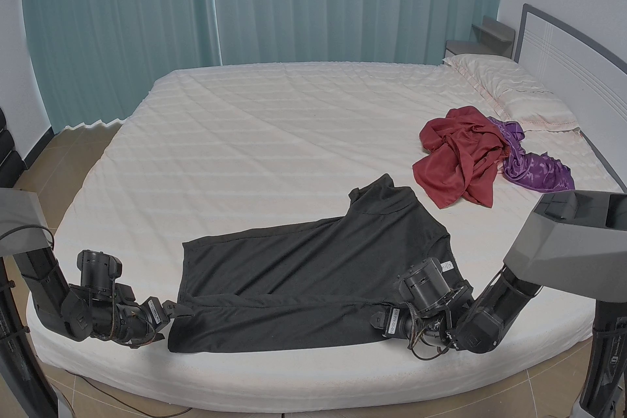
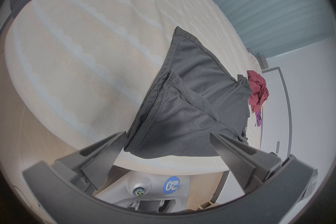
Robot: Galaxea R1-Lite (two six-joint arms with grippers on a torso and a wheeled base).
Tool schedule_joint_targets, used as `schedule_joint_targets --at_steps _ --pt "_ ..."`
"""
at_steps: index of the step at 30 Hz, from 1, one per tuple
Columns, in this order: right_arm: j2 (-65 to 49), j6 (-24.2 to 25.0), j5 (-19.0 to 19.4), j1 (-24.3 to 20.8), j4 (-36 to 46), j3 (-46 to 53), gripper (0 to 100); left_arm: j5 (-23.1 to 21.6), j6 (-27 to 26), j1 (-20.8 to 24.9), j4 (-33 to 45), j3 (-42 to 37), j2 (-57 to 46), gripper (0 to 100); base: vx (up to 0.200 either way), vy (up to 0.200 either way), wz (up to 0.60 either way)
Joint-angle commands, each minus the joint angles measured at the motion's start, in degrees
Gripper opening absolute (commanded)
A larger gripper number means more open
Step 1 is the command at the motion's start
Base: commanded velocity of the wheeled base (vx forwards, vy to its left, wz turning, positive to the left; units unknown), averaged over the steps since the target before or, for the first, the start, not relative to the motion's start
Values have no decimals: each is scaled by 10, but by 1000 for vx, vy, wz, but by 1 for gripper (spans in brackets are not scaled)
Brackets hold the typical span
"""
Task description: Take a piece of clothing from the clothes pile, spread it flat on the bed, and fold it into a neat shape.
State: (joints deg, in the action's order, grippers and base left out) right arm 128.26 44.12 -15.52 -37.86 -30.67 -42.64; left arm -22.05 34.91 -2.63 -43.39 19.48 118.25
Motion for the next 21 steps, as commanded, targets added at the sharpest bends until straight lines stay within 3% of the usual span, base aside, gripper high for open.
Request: schedule_joint_targets --at_steps 1,8,9,21 --pt "19 -3 -10 -1 0 -4 100 1 0 0 0 0 1 100 0 0 0" --pt "18 -15 -35 2 2 -3 100 0 1 0 0 0 1 100 0 0 0" --pt "18 -16 -37 2 2 -3 0 0 1 0 0 0 1 100 0 0 0" --pt "-2 -31 -60 -1 30 1 0 0 1 0 0 0 1 100 0 0 0"
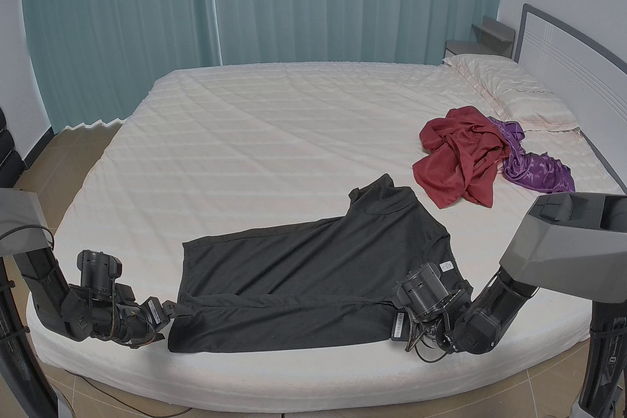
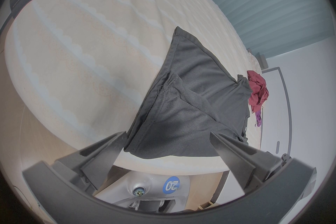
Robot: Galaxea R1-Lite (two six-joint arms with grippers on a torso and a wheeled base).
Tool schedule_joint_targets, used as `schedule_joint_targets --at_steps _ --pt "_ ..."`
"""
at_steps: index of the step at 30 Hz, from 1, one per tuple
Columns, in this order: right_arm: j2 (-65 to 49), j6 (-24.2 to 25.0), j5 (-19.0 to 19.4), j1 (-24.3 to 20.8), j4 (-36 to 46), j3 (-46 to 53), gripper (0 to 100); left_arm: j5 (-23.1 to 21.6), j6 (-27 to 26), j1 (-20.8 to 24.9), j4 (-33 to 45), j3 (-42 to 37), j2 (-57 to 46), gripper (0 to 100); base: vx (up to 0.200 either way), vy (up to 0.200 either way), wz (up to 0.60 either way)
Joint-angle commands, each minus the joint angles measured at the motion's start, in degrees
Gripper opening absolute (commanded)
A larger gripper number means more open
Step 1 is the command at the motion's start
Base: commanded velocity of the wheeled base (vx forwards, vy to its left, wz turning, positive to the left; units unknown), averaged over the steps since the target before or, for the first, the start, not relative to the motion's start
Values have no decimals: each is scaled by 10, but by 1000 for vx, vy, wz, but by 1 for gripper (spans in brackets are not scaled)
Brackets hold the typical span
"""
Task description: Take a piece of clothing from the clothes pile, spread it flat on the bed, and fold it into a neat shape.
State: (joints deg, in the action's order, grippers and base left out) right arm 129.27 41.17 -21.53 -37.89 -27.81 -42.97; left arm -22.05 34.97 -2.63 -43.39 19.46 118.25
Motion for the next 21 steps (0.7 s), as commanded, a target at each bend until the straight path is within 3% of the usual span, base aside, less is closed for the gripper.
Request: schedule_joint_targets --at_steps 1,11,12,21 --pt "-14 -2 0 0 1 6 0 0 0 0 0 1 1 100 0 0 0" --pt "-27 -17 2 -2 5 18 0 0 0 0 0 0 1 100 0 0 0" --pt "-23 -17 3 -3 4 19 100 0 0 0 0 0 1 100 0 0 0" --pt "-2 28 11 -9 0 -2 100 0 -1 0 0 0 1 100 0 0 0"
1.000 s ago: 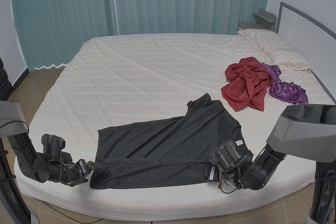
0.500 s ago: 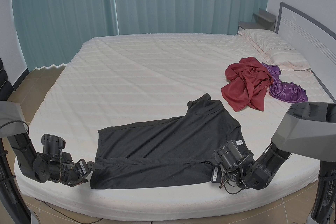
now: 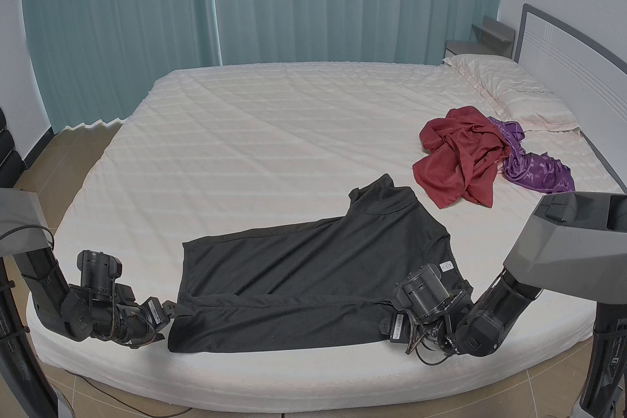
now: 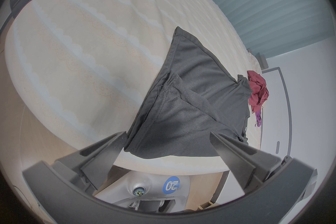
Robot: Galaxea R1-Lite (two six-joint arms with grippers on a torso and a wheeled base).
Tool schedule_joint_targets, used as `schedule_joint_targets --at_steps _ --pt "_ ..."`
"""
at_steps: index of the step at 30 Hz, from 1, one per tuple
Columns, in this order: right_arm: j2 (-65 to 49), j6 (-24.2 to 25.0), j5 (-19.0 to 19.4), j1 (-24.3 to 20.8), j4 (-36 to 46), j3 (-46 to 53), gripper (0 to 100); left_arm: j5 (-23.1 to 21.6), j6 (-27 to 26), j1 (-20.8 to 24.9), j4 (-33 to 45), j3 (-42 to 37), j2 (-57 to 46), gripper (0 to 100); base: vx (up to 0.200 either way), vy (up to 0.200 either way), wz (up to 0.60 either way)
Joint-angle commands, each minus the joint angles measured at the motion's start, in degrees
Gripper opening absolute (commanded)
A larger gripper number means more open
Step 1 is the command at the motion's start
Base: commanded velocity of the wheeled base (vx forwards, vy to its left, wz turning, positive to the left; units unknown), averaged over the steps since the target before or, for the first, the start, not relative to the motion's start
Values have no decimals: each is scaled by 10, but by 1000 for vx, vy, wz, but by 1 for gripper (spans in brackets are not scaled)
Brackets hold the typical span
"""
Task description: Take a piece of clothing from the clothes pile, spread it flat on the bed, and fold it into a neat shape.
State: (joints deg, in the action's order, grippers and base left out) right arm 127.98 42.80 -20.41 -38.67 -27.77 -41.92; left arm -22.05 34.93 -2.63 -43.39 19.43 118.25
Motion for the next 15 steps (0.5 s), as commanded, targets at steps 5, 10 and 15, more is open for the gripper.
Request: schedule_joint_targets --at_steps 5,10,15 --pt "24 24 -1 3 2 -28 100 0 0 0 0 0 1 100 0 0 0" --pt "28 24 -7 4 4 -30 100 0 1 0 0 0 1 100 0 0 0" --pt "33 24 -16 6 8 -33 0 0 1 0 0 0 1 100 0 0 0"
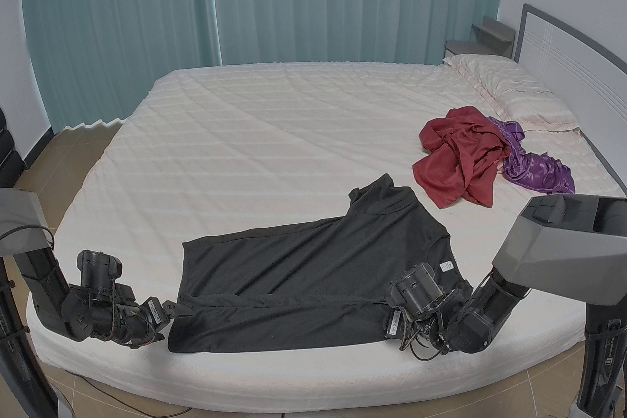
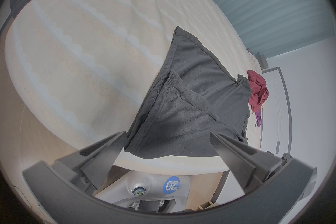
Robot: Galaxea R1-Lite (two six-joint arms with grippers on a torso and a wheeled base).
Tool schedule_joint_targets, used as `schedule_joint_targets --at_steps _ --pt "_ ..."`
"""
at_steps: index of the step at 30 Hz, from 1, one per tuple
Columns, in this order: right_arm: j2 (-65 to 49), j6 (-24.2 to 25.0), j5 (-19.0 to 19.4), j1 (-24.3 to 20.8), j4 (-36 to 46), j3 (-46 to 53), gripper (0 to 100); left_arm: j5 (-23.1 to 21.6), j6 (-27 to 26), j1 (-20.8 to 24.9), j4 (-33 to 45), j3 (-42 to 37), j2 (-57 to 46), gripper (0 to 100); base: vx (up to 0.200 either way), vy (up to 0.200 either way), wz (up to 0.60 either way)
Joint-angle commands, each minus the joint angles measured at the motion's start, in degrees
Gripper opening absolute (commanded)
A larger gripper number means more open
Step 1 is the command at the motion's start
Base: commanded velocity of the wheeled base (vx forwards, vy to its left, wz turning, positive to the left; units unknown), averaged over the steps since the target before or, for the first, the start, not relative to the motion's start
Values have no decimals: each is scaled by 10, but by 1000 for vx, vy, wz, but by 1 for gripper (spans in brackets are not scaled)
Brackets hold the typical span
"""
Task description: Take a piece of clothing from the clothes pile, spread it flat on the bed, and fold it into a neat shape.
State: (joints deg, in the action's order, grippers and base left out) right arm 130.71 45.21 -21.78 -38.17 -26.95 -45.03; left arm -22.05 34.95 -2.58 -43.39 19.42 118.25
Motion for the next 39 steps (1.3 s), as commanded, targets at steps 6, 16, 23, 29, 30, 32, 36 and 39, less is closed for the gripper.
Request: schedule_joint_targets --at_steps 6,16,23,29,30,32,36,39 --pt "4 -5 -36 0 18 0 0 0 0 -1 0 0 1 100 0 0 0" --pt "-19 -4 -36 -1 30 10 0 0 0 -1 0 1 1 100 0 0 0" --pt "-63 -9 -36 2 30 38 0 0 0 -1 0 0 1 100 0 0 0" --pt "-90 -21 -31 2 37 61 0 0 0 -1 0 0 1 100 0 0 0" --pt "-95 -24 -29 2 38 65 0 0 0 -1 0 0 1 100 0 0 0" --pt "-102 -28 -27 2 41 72 0 0 0 -1 0 0 1 100 0 0 0" --pt "-131 -29 -8 7 36 92 0 0 3 -1 0 0 0 100 0 0 0" --pt "-147 -29 24 17 35 101 0 0 4 -1 0 0 -2 100 0 0 0"
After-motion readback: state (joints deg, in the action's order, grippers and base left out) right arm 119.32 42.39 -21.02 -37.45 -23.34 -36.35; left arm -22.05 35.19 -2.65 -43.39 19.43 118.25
